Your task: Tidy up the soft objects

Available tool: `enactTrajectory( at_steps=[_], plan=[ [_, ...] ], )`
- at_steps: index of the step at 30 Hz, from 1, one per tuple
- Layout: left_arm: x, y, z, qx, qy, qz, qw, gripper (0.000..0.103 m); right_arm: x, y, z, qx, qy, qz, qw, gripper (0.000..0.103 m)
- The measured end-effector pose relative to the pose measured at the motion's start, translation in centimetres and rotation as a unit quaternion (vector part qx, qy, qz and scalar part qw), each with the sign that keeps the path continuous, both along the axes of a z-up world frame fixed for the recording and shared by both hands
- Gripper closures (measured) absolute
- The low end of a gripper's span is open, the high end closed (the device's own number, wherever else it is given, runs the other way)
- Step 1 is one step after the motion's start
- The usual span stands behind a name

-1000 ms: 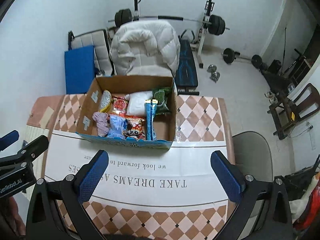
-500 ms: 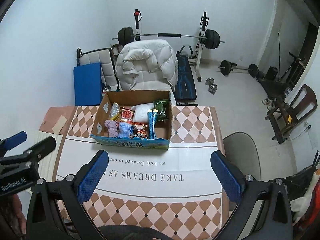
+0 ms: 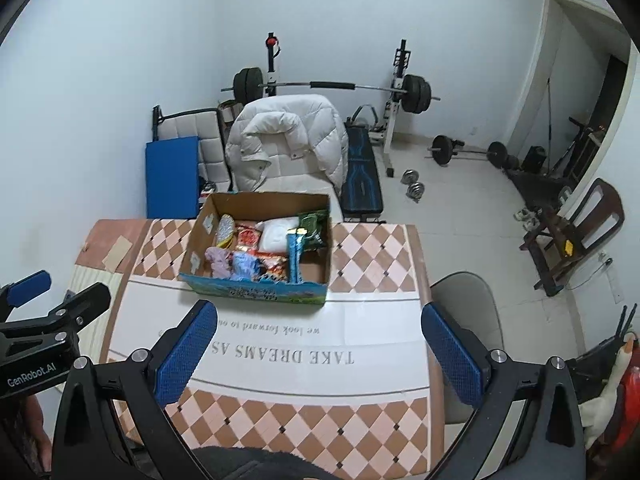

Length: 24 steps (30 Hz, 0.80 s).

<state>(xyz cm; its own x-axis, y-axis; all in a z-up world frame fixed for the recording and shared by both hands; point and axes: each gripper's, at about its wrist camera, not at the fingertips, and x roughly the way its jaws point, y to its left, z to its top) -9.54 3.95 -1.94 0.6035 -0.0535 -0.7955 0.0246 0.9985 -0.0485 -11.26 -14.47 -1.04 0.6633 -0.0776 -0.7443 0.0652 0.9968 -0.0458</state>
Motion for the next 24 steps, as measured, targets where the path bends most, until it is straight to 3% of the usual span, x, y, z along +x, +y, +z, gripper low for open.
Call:
enactTrajectory(
  at_steps=[10,24],
  plan=[
    [2.3,0.6,-0.9,0.016,-0.009,0.018,0.9997,0.000,2.4,-0.6,0.1,-0.016,-0.017,-0.015,1.000,0.000],
    [4.5,0.7,-1.6,0.021,-0.007,0.022,0.9995,0.000,5.2,-0.6,-1.2,-0.019,-0.005,-0.015,1.000,0.000]
  ],
)
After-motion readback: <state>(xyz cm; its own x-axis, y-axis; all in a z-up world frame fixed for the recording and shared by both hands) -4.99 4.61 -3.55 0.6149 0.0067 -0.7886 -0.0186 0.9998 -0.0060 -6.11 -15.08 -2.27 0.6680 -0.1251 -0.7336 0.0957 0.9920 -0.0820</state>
